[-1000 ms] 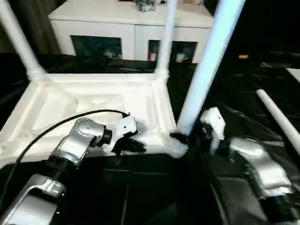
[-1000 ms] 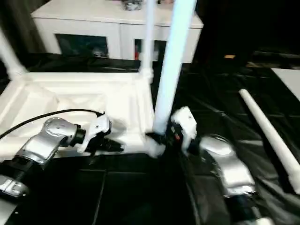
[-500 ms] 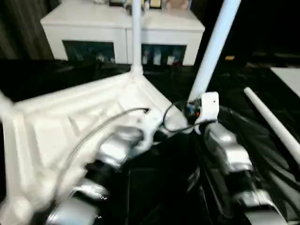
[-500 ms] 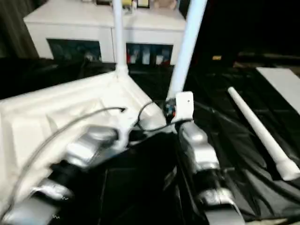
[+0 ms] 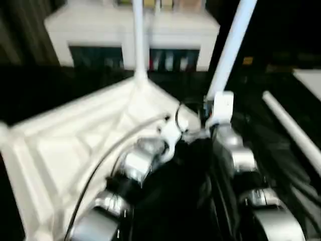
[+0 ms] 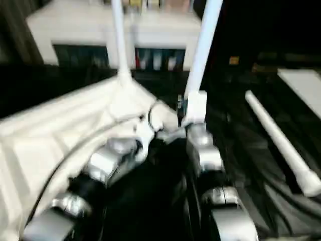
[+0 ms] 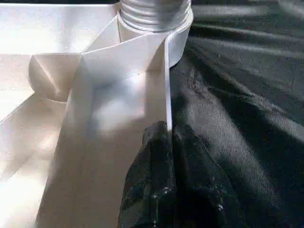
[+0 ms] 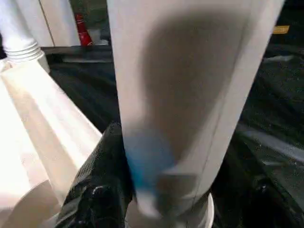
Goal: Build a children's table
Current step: Rotate leg to tighten
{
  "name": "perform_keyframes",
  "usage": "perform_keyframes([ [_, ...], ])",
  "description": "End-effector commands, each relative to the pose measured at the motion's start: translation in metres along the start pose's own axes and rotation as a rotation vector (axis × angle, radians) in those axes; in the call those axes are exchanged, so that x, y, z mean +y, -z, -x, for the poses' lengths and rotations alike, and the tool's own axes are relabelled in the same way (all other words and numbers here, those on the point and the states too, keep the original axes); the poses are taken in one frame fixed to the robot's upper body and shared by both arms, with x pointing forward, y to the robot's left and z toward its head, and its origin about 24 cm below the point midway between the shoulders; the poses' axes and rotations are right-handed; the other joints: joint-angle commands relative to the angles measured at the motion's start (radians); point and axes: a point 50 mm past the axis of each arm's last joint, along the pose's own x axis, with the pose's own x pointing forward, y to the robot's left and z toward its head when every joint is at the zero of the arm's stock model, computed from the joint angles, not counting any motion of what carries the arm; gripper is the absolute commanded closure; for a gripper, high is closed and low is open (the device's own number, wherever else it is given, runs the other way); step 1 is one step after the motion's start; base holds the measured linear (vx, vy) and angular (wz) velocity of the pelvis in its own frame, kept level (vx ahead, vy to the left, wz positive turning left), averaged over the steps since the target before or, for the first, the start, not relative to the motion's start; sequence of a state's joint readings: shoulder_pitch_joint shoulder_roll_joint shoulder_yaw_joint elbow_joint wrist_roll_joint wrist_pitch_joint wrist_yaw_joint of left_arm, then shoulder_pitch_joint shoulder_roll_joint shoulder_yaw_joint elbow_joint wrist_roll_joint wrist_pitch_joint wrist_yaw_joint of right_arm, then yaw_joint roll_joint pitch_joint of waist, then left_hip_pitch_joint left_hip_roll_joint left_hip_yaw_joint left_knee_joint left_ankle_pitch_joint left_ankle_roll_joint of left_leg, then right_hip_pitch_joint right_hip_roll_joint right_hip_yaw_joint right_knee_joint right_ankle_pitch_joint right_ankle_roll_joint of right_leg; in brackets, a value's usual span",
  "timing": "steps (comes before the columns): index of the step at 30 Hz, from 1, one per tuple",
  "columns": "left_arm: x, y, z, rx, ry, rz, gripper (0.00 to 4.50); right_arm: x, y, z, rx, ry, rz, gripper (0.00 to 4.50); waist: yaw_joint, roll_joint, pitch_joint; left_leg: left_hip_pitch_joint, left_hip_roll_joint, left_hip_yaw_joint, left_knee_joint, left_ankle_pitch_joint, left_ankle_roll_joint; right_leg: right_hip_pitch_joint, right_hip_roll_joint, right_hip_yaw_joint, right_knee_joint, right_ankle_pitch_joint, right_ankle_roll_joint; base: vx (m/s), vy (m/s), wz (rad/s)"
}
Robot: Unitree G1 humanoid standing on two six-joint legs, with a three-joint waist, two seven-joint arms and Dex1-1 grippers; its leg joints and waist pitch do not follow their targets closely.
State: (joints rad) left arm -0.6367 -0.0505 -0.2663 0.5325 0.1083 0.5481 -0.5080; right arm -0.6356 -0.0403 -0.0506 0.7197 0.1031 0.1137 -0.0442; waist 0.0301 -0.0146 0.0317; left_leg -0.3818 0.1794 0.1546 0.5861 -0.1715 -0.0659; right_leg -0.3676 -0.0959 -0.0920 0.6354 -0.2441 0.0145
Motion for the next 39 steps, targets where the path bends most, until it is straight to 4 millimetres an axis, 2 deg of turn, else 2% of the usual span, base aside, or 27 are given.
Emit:
perform_keyframes([
  [1, -0.003, -0.026, 0.003, -0.103, 0.026, -0.038, 4.5, 0.001, 0.058, 0.011, 0.244, -0.019, 0.019, 2.29, -0.002, 0.012, -0.04, 0.009, 0.052, -0.017, -0.084, -0.279, -0.005, 0.023, -0.058, 0.058, -0.095, -0.073, -0.2, 0.0, 0.0, 0.0],
  [2, -0.002, -0.025, 0.004, -0.103, 0.026, -0.043, 4.5, 0.002, 0.055, 0.01, 0.225, -0.026, 0.012, 2.08, -0.003, 0.011, -0.04, 0.005, 0.052, -0.016, -0.085, -0.269, -0.002, 0.028, -0.055, 0.057, -0.094, -0.045, -0.206, 0.0, 0.0, 0.0],
  [3, -0.001, -0.025, 0.005, -0.103, 0.027, -0.047, 4.5, 0.002, 0.053, 0.01, 0.212, -0.029, 0.007, 1.94, -0.003, 0.007, -0.039, 0.007, 0.05, -0.01, -0.085, -0.26, 0.015, 0.028, -0.054, 0.056, -0.096, -0.017, -0.218, 0.0, 0.0, 0.0],
  [5, 0.001, -0.025, 0.006, -0.103, 0.028, -0.051, 4.5, 0.003, 0.048, 0.009, 0.19, -0.044, 0.016, 1.85, -0.001, 0.006, -0.037, 0.008, 0.049, -0.007, -0.086, -0.282, 0.021, 0.028, -0.057, 0.056, -0.104, -0.066, -0.224, 0.0, 0.0, 0.0],
  [7, 0.005, -0.025, 0.008, -0.107, 0.027, -0.059, 4.5, 0.003, 0.043, 0.008, 0.159, -0.068, 0.017, 1.6, 0.0, 0.005, -0.038, 0.01, 0.05, -0.005, -0.088, -0.276, 0.028, 0.03, -0.058, 0.057, -0.108, -0.098, -0.215, 0.0, 0.0, 0.0],
  [10, 0.01, -0.024, 0.011, -0.114, 0.042, -0.093, 4.5, 0.0, 0.032, 0.01, 0.091, -0.105, 0.005, 1.4, 0.003, 0.006, -0.038, 0.011, 0.053, -0.001, -0.087, -0.256, 0.033, 0.028, -0.059, 0.06, -0.109, -0.086, -0.212, 0.0, 0.0, 0.0],
  [13, 0.013, -0.024, 0.016, -0.129, 0.086, -0.132, 4.5, -0.006, 0.017, 0.017, -0.007, -0.15, 0.029, 1.07, 0.01, 0.006, -0.039, 0.009, 0.053, 0.006, -0.082, -0.179, 0.057, 0.033, -0.055, 0.061, -0.099, 0.028, -0.221, 0.0, 0.0, 0.0],
  [16, 0.013, -0.023, 0.019, -0.141, 0.129, -0.177, 4.5, -0.009, 0.008, 0.024, -0.069, -0.192, 0.036, 0.84, 0.014, 0.004, -0.042, 0.009, 0.055, 0.007, -0.077, -0.148, 0.078, 0.035, -0.059, 0.062, -0.094, 0.065, -0.237, 0.0, 0.0, 0.0],
  [18, 0.013, -0.021, 0.022, -0.141, 0.163, -0.208, 4.5, -0.012, 0.004, 0.031, -0.099, -0.233, 0.043, 0.64, 0.017, 0.008, -0.042, 0.005, 0.053, 0.008, -0.072, -0.097, 0.106, 0.037, -0.057, 0.062, -0.086, 0.124, -0.249, 0.0, 0.0, 0.0],
  [19, 0.015, -0.017, 0.025, -0.126, 0.195, -0.227, 4.5, -0.016, 0.0, 0.039, -0.117, -0.291, 0.061, 0.56, 0.019, 0.013, -0.043, 0.008, 0.053, 0.01, -0.069, -0.078, 0.12, 0.034, -0.055, 0.063, -0.081, 0.154, -0.257, 0.0, 0.0, 0.0],
  [21, 0.016, -0.012, 0.034, -0.138, 0.304, -0.317, 4.5, -0.023, -0.002, 0.054, -0.101, -0.417, 0.081, 0.32, 0.033, 0.014, -0.044, 0.01, 0.053, 0.01, -0.063, -0.044, 0.157, 0.039, -0.051, 0.064, -0.077, 0.225, -0.255, 0.0, 0.0, 0.0],
  [22, 0.018, -0.009, 0.036, -0.126, 0.324, -0.324, 4.5, -0.024, -0.002, 0.06, -0.085, -0.482, 0.089, 0.32, 0.034, 0.016, -0.043, 0.008, 0.053, 0.01, -0.063, -0.044, 0.166, 0.039, -0.051, 0.065, -0.075, 0.237, -0.257, 0.0, 0.0, 0.0],
  [23, 0.02, -0.007, 0.04, -0.125, 0.345, -0.338, 4.5, -0.025, -0.001, 0.068, -0.061, -0.565, 0.116, 0.26, 0.035, 0.017, -0.041, 0.007, 0.056, 0.01, -0.064, -0.055, 0.166, 0.035, -0.055, 0.064, -0.074, 0.229, -0.261, 0.0, 0.0, 0.0],
  [24, 0.021, -0.003, 0.045, -0.112, 0.389, -0.343, 4.5, -0.027, 0.001, 0.077, -0.031, -0.668, 0.16, 0.26, 0.035, 0.022, -0.04, 0.009, 0.054, 0.011, -0.065, -0.074, 0.165, 0.035, -0.052, 0.063, -0.078, 0.209, -0.264, 0.0, 0.0, 0.0],
  [25, 0.022, -0.001, 0.048, -0.105, 0.423, -0.348, 4.5, -0.028, 0.002, 0.085, -0.006, -0.741, 0.189, 0.26, 0.041, 0.018, -0.039, 0.013, 0.06, 0.01, -0.065, -0.099, 0.159, 0.036, -0.054, 0.065, -0.079, 0.18, -0.263, 0.0, 0.0, 0.0],
  [26, 0.024, 0.001, 0.053, -0.102, 0.459, -0.377, 4.5, -0.031, 0.002, 0.091, 0.003, -0.792, 0.209, 0.26, 0.045, 0.021, -0.035, 0.011, 0.06, 0.01, -0.069, -0.12, 0.149, 0.035, -0.054, 0.066, -0.083, 0.139, -0.26, 0.0, 0.0, 0.0],
  [28, 0.026, 0.004, 0.06, -0.089, 0.517, -0.42, 4.5, -0.036, -0.001, 0.1, 0.013, -0.849, 0.212, 0.26, 0.044, 0.024, -0.034, 0.014, 0.063, 0.011, -0.073, -0.157, 0.125, 0.029, -0.055, 0.067, -0.085, 0.082, -0.262, 0.0, 0.0, 0.0],
  [31, 0.028, 0.007, 0.071, -0.091, 0.599, -0.446, 4.5, -0.044, -0.003, 0.107, 0.028, -0.901, 0.259, 0.26, 0.047, 0.021, -0.033, 0.016, 0.062, 0.014, -0.075, -0.18, 0.096, 0.028, -0.056, 0.072, -0.086, 0.037, -0.263, 0.0, 0.0, 0.0],
  [33, 0.029, 0.008, 0.078, -0.092, 0.658, -0.451, 4.5, -0.051, -0.003, 0.112, 0.068, -0.944, 0.299, 0.26, 0.054, 0.022, -0.035, 0.023, 0.062, 0.019, -0.071, -0.16, 0.095, 0.022, -0.054, 0.073, -0.083, 0.063, -0.278, 0.0, 0.0, 0.0],
  [35, 0.03, 0.009, 0.08, -0.089, 0.671, -0.454, 4.5, -0.053, -0.003, 0.115, 0.084, -0.968, 0.318, 0.26, 0.06, 0.019, -0.036, 0.022, 0.064, 0.021, -0.069, -0.145, 0.101, 0.025, -0.056, 0.074, -0.079, 0.076, -0.28, 0.0, 0.0, 0.0],
  [39, 0.034, 0.011, 0.085, -0.078, 0.688, -0.453, 4.5, -0.056, 0.0, 0.119, 0.125, -1.04, 0.355, 0.26, 0.06, 0.016, -0.036, 0.017, 0.061, 0.022, -0.066, -0.145, 0.112, 0.026, -0.058, 0.074, -0.078, 0.062, -0.279, 0.0, 0.0, 0.0],
])
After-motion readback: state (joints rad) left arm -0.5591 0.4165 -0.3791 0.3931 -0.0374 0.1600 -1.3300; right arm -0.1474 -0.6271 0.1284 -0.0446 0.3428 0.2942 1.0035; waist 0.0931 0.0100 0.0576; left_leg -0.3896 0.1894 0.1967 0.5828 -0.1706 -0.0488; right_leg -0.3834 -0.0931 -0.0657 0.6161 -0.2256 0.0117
